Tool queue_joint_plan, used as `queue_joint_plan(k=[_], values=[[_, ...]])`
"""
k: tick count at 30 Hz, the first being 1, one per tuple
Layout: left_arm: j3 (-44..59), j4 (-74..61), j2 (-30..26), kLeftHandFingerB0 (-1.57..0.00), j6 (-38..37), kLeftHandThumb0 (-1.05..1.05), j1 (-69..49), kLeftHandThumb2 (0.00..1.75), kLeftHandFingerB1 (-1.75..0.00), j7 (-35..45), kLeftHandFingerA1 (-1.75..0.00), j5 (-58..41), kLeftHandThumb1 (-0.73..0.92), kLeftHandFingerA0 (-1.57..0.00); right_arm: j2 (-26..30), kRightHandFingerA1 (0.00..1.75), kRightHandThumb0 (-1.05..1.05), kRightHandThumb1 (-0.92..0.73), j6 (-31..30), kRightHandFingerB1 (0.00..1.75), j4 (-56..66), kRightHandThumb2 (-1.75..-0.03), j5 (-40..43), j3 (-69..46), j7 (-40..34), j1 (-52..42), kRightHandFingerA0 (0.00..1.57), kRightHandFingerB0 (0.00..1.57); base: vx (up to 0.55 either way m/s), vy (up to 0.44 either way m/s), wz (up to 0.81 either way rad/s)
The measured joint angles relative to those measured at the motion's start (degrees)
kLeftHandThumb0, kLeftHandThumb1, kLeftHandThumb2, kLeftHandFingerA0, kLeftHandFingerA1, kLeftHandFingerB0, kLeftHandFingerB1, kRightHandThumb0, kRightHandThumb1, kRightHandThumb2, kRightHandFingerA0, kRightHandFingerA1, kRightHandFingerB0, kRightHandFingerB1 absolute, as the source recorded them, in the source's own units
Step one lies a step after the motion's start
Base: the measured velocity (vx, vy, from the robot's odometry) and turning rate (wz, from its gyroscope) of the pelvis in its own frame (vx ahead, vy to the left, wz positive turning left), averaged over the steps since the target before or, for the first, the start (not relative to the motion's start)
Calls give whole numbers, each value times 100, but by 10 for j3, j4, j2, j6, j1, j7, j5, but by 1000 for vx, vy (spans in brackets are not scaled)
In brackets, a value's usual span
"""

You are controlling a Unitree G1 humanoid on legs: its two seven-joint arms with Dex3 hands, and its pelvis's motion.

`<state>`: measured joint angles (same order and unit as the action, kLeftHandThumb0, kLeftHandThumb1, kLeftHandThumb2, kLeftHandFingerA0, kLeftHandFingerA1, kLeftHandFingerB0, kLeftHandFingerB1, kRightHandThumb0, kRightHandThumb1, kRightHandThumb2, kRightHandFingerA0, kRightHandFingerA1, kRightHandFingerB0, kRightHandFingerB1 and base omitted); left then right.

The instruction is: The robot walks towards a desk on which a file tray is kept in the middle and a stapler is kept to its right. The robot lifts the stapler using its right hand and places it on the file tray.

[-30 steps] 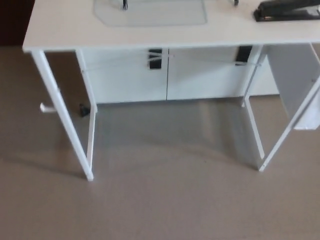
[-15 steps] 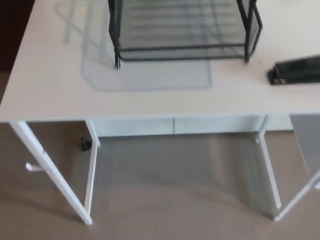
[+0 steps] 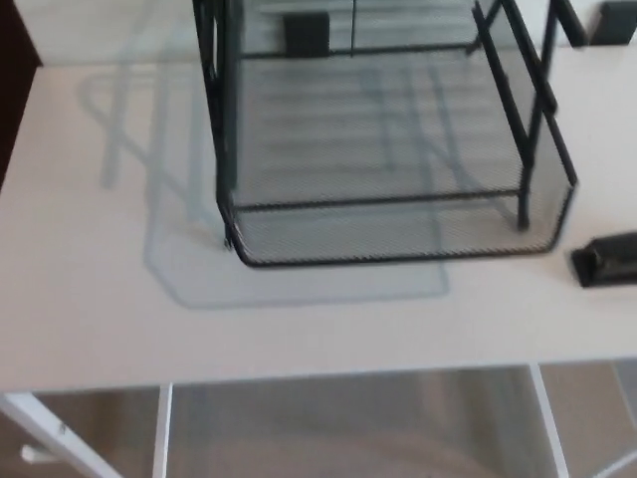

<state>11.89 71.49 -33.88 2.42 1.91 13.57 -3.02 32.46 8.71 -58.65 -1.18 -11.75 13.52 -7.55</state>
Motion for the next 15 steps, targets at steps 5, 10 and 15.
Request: queue_joint_plan(k=[5, 10, 15], values=[[3, 2, 0, 0, 0, -68, -1, 122, -66, 0, -79, -1, 40, -21, 0, 50, -32, -50, 0, 49, -1, -101, 3, -4, 3, 4, 0, 0, 185, 27, 8], [-1, 1, 0, 0, 0, -67, -7, 122, -66, 1, -79, 0, 39, -21, 1, 36, -50, -63, 2, 21, -16, -61, 10, -14, 6, 9, 18, 9, 115, -132, 11], [3, 1, 6, -13, 0, -105, -6, 127, -77, 2, -92, -1, 50, -33, 12, 49, -56, -49, -13, 37, 39, -77, 16, -29, 2, -2, 24, 7, 104, -223, 3]])
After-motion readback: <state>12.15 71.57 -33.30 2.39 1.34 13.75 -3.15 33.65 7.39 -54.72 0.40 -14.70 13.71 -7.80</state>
